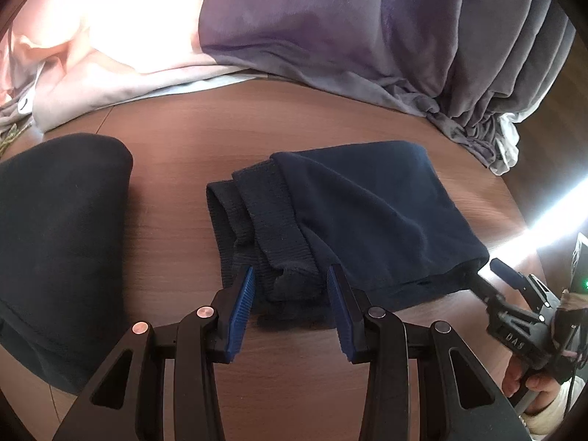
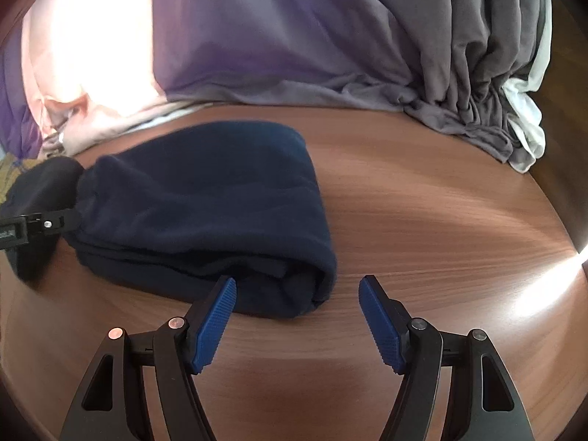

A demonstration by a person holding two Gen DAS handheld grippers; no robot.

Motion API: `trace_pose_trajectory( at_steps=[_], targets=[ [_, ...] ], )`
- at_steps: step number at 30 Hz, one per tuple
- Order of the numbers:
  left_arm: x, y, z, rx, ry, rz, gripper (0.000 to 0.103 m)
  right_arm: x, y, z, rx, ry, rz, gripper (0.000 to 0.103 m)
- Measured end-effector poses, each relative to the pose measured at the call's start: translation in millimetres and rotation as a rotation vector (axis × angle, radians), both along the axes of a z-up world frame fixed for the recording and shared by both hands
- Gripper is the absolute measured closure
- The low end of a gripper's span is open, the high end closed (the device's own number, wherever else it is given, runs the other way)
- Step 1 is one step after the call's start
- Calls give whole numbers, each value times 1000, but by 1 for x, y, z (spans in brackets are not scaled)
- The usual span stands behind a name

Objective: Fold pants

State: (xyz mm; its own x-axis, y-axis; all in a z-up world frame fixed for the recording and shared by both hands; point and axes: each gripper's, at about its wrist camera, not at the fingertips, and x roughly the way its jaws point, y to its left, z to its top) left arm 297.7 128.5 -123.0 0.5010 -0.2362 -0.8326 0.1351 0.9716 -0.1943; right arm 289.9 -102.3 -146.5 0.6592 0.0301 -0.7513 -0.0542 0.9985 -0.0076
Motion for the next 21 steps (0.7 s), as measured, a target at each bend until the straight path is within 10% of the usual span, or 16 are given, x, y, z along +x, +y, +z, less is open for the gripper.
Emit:
trace_pose_trajectory(
  at_steps=[7,21],
  targets=[
    [-3,0,2,-30,0,3,87,13,-4,-10,-8,0,18,33],
    [-15,-3,0,120,14,56,88,7,-29,-3,-45,-66,-140,33]
  ],
)
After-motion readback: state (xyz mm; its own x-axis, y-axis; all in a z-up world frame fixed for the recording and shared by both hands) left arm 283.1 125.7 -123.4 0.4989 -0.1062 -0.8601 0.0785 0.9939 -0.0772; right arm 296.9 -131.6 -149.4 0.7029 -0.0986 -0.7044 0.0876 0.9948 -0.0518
